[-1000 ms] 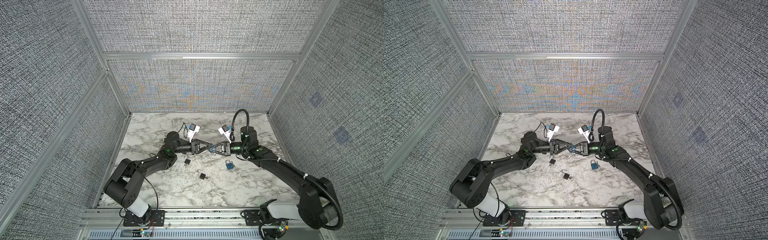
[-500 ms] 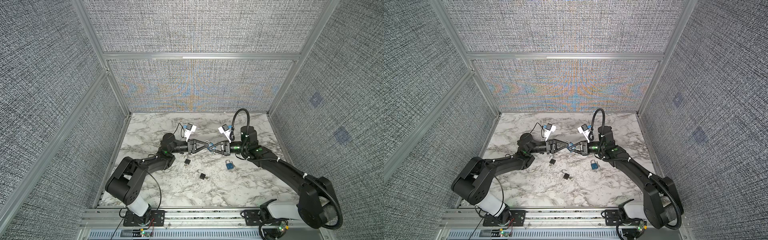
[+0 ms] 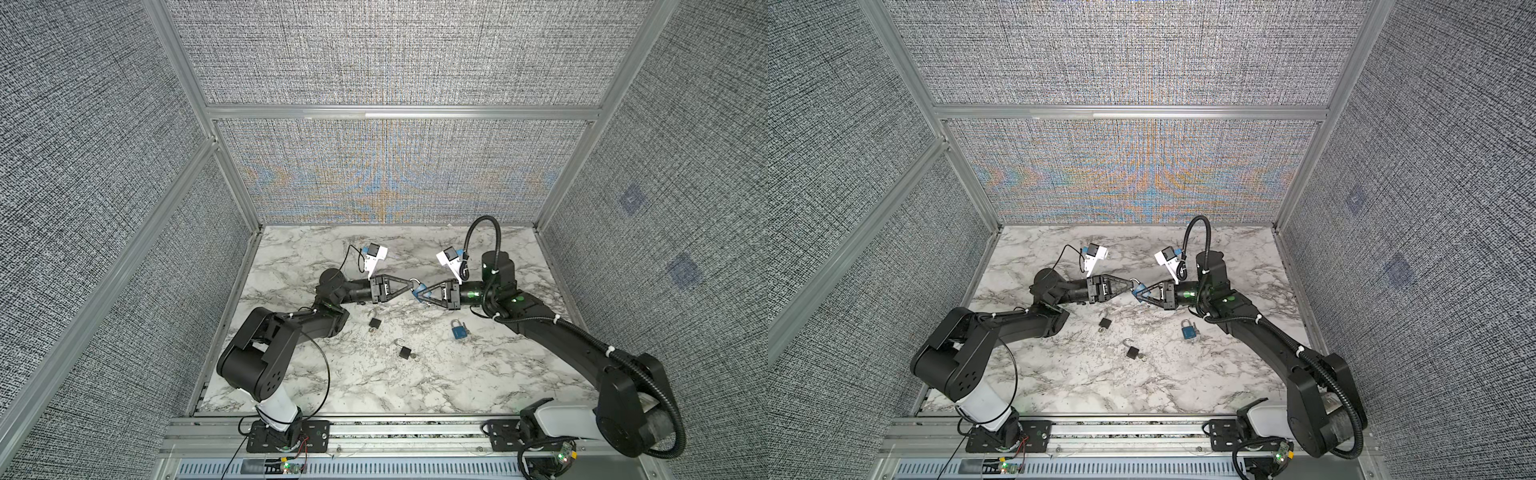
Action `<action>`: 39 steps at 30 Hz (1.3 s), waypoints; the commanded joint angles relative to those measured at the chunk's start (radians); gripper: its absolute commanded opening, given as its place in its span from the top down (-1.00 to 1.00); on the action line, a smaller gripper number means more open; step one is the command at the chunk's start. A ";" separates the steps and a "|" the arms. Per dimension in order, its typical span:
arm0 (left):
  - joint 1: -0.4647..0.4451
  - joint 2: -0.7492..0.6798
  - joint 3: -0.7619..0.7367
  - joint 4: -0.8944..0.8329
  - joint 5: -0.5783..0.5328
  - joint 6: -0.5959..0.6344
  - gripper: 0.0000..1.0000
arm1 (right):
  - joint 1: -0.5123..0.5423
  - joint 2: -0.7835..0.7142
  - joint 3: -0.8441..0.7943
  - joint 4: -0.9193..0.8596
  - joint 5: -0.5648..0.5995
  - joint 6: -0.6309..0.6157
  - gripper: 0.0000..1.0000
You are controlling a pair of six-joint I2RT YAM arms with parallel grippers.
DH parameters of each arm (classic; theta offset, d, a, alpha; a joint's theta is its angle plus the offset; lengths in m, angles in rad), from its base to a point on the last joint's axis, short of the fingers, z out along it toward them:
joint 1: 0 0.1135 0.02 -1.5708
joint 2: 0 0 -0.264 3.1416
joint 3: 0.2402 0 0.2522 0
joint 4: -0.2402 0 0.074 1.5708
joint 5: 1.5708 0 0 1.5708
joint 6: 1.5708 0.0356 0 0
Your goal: Lock with the key
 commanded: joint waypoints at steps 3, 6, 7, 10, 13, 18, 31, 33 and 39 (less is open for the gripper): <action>-0.008 -0.014 0.027 -0.036 -0.004 0.085 0.63 | 0.009 0.013 0.010 -0.007 0.028 0.003 1.00; -0.009 -0.004 0.039 -0.039 -0.008 0.085 0.65 | 0.013 0.017 0.011 -0.004 0.027 0.004 1.00; -0.010 -0.001 0.043 -0.039 -0.008 0.083 0.67 | 0.013 0.016 0.014 -0.005 0.027 0.004 1.00; -0.010 0.010 0.048 -0.034 -0.008 0.078 0.81 | 0.015 0.015 0.015 -0.004 0.027 0.004 1.00; -0.010 0.011 0.048 -0.051 -0.009 0.087 0.91 | 0.017 0.012 0.017 -0.005 0.029 0.005 1.00; -0.012 -0.029 0.048 -0.246 -0.050 0.211 1.00 | 0.016 0.012 0.019 -0.003 0.051 0.011 1.00; -0.009 -0.140 0.082 -0.573 -0.232 0.371 1.00 | 0.012 0.019 -0.074 0.139 0.051 0.094 0.27; -0.010 -0.145 0.087 -0.580 -0.242 0.364 1.00 | 0.012 0.007 -0.095 0.161 0.050 0.104 0.27; -0.008 -0.153 0.089 -0.577 -0.241 0.345 1.00 | 0.005 -0.017 -0.115 0.163 0.054 0.100 0.28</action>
